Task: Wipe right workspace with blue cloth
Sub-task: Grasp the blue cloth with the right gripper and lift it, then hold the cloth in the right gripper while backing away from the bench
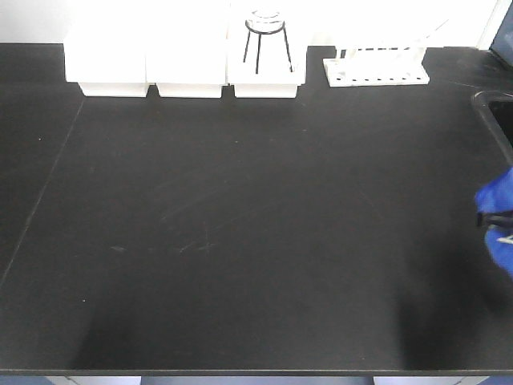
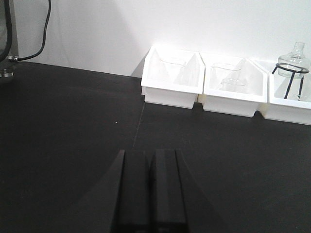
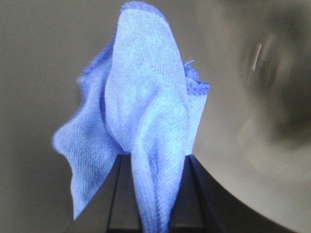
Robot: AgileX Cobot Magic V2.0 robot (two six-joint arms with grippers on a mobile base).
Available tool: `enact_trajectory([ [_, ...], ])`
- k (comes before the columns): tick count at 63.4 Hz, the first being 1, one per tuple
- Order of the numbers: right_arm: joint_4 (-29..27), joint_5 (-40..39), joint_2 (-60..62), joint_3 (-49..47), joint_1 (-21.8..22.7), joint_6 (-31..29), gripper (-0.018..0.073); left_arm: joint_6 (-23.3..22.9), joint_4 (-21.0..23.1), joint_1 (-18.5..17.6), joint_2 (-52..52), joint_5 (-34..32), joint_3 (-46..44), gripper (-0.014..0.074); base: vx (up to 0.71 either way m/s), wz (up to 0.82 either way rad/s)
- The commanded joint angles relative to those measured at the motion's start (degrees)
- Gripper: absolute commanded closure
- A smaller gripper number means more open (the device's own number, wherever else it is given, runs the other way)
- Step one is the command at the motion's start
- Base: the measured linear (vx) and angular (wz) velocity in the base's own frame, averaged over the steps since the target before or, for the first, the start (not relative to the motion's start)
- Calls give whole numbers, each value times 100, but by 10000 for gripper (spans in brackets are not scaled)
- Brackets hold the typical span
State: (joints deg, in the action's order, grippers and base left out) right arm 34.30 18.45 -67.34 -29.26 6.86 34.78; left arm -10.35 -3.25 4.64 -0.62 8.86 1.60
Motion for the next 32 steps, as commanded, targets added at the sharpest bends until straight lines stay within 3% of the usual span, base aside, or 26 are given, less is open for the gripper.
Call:
enact_trajectory([
  [1, -248, -208, 745, -94, 30, -296, 564, -49, 37, -19, -93, -477, 176, 602, 0, 0],
  [14, -1254, -134, 1940, 360, 30, -1119, 561, -49, 37, -19, -93, -477, 176, 602, 0, 0],
  [32, -1334, 394, 3001, 599, 30, -1259, 559, -49, 37, -19, -93, -477, 176, 602, 0, 0],
])
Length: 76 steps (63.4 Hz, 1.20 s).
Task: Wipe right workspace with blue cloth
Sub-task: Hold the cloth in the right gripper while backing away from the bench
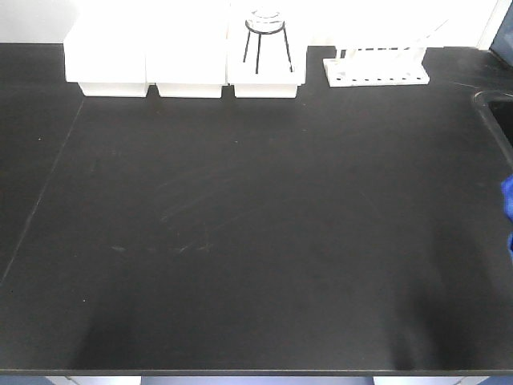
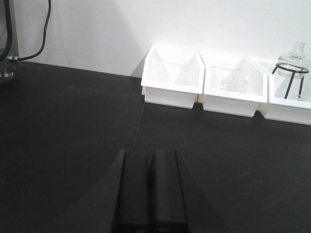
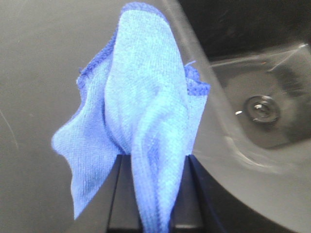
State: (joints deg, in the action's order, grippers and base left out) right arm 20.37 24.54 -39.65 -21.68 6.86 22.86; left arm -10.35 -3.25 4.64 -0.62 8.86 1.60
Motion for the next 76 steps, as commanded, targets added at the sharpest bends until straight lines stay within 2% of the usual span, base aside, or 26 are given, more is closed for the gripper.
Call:
enact_trajectory([
  [1, 59, -203, 264, -159, 30, -66, 559, -49, 37, -19, -93, -477, 176, 602, 0, 0],
  [15, 54, -147, 592, -159, 30, -66, 559, -49, 37, -19, -93, -477, 176, 602, 0, 0],
  [76, 54, -121, 592, -159, 30, -66, 559, -49, 37, -19, -93, -477, 176, 602, -3, -1],
])
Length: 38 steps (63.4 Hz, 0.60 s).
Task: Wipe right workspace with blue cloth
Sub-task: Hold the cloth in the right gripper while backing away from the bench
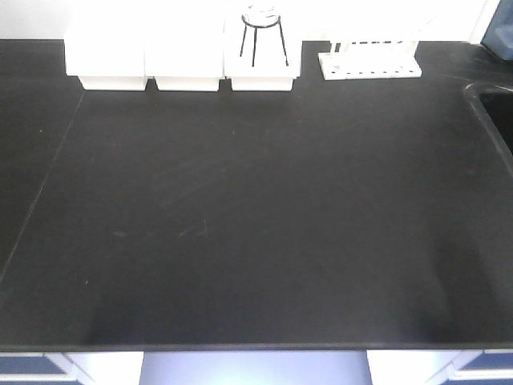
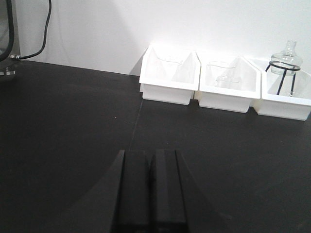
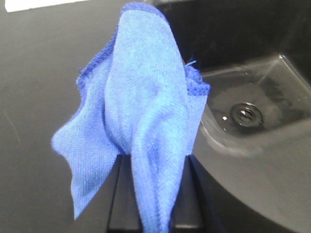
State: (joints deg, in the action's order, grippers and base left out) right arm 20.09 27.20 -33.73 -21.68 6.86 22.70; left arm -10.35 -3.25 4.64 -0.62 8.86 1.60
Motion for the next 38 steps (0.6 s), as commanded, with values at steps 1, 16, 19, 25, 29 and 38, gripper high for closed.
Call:
enact_trajectory([
  [1, 81, -388, 0, -159, 30, -50, 559, -49, 37, -19, -93, -477, 176, 602, -15, -1],
  [16, 81, -388, 0, -159, 30, -50, 559, -49, 37, -19, -93, -477, 176, 602, -20, 0],
  [19, 81, -388, 0, -159, 30, -50, 559, -49, 37, -19, -93, -477, 176, 602, -26, 0],
  [25, 81, -388, 0, -159, 30, -50, 559, -49, 37, -19, -93, -477, 176, 602, -28, -2],
  [29, 81, -388, 0, -159, 30, -50, 559, -49, 37, -19, -93, -477, 176, 602, -29, -4],
  [38, 81, -381, 0, -159, 30, -50, 559, -49, 37, -19, -93, -477, 176, 602, -30, -2],
])
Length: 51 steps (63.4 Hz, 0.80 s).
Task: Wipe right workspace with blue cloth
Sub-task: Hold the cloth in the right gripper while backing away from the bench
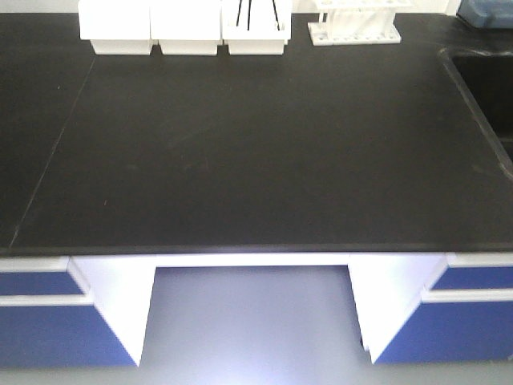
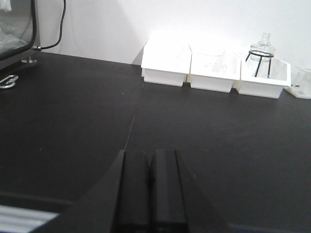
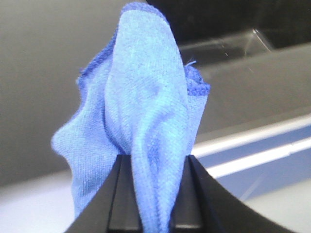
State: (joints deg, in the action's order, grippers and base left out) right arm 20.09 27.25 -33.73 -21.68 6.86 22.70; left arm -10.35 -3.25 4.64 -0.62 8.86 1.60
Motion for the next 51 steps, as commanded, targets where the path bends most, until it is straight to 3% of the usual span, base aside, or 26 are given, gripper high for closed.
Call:
enact_trajectory([
  [1, 81, -386, 0, -159, 30, -50, 559, -49, 37, -19, -93, -477, 176, 602, -32, -1],
  [51, 81, -344, 0, -159, 30, -50, 559, -49, 37, -19, -93, -477, 176, 602, -36, 1],
])
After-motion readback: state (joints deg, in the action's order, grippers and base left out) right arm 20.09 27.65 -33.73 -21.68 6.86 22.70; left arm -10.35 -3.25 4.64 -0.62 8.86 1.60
